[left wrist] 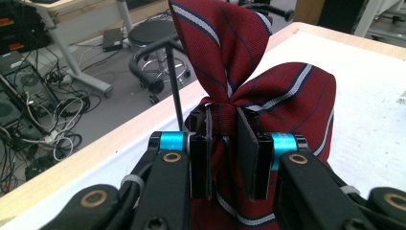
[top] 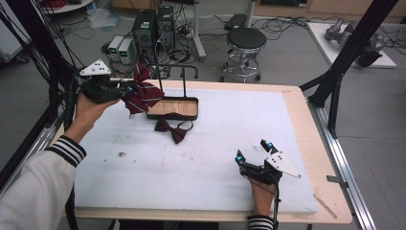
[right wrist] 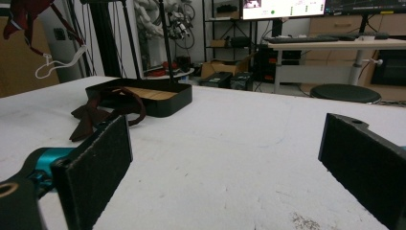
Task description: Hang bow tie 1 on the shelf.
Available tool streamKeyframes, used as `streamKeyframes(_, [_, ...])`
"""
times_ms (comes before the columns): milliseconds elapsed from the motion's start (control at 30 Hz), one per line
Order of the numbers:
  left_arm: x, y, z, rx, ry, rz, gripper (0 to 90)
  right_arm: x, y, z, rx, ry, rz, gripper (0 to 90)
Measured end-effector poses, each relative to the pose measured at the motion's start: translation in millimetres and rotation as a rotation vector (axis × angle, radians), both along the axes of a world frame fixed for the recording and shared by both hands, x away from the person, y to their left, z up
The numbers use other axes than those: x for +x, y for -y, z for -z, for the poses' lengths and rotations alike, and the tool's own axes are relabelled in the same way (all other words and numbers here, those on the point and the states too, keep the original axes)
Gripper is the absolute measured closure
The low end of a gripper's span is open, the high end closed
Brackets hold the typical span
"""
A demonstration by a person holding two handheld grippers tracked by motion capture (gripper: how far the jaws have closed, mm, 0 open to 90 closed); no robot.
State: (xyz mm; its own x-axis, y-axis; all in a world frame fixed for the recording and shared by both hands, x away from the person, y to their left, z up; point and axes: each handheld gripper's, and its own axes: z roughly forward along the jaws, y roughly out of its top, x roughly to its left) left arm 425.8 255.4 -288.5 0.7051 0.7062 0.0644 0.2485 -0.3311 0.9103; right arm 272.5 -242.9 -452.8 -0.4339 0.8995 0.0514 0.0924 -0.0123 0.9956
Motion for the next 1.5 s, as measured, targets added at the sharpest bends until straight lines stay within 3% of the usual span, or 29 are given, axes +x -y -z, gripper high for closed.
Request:
streamKeyframes(300, [13.6,15.1,-9.5,0.015,0.005,0.006,76.1,0.2,0.2,0.1,0.007,0.0,0.001,3.5])
streamKeyframes(533, [24.7,19.2,-12.8,0.009,-0.001,-0.002,76.1,0.1,0.1,0.1,0.01,-0.005,-0.001,3.5])
streamKeyframes(967, [39.6,23.1,-28.2,-0.023,0.03,-0.009,76.1,0.0,0.3,0.1,0.008,0.001,0.002,3.5])
streamKeyframes(1200, [46.9,17.7,-25.7,-0.034,0.027,-0.066,76.1,0.0,0.3,0.1,0.007,0.001,0.002,3.5])
streamKeyframes(1500, [51.5,6.3,-21.3,-0.111,0.059,-0.157,76.1,0.0,0.4,0.1,0.008,0.001,0.002,3.5])
